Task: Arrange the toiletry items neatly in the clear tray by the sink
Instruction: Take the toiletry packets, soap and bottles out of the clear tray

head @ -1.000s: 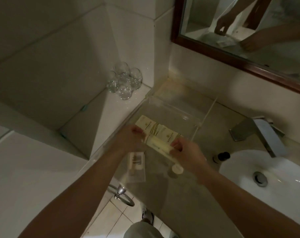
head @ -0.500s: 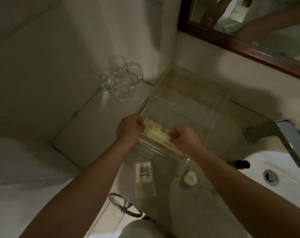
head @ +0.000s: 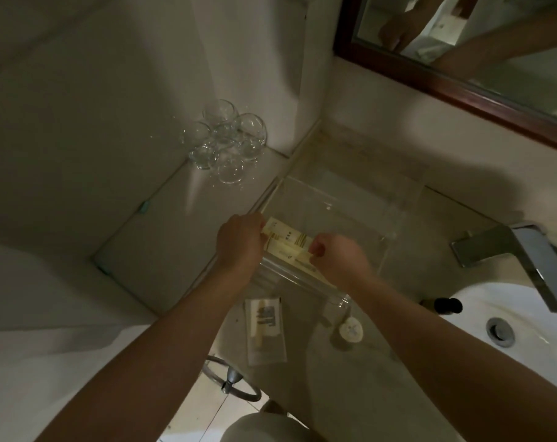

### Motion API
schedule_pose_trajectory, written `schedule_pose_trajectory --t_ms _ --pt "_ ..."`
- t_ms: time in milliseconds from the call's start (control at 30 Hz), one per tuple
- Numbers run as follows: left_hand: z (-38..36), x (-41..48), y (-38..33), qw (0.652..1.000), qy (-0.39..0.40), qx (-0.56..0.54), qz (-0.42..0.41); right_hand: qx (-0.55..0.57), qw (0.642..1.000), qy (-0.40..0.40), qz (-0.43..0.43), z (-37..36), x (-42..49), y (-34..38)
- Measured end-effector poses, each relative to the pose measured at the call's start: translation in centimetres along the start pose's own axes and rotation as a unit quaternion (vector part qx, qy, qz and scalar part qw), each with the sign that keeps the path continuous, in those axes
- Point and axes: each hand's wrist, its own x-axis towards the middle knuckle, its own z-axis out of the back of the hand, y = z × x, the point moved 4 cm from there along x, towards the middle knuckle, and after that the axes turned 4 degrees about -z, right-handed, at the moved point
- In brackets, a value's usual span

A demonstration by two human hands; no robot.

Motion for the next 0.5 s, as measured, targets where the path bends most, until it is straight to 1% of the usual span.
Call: schedule_pose_trajectory --t_ms 100,133,200,233,267,333,433,500 --pt "-0.1 -0.4 -1.0 0.998 -0.011 0.032 -0.047 -0.004 1.0 -0.016 0.002 -0.3 -0.2 -0.1" --pt "-0.4 -0.7 -1.5 0.996 -0.001 0.029 -0.082 -0.005 1.0 -0.023 0.003 -0.4 -0.3 -0.2" --pt "-1.3 -1.4 -2.8 0.986 0.044 0.031 -0.159 -0.015 0.999 -0.03 0.008 -0.5 -0.3 -0.2" --pt "-1.7 -1.8 -3.2 0.982 0.066 0.035 -0.175 -0.02 0.999 -0.029 0.011 -0.5 -0.4 -0.2" --pt "-2.0 -2.0 -3.3 0.981 0.079 0.039 -0.174 -0.023 0.999 -0.027 0.015 -0.5 -0.6 -0.2" --pt "-1.9 -2.2 -3.3 0.983 0.077 0.035 -0.161 -0.015 0.999 -0.022 0.021 -0.4 -1.1 -0.3" --pt "-0.6 -3.1 -3.4 0.989 0.034 -0.011 -0.145 0.005 0.998 -0.037 0.05 0.0 -2.8 -0.4" --pt "-0.1 -4.7 -2.4 0.994 -0.004 -0.049 -0.098 0.025 0.995 -0.057 0.076 0.4 -4.6 -0.5"
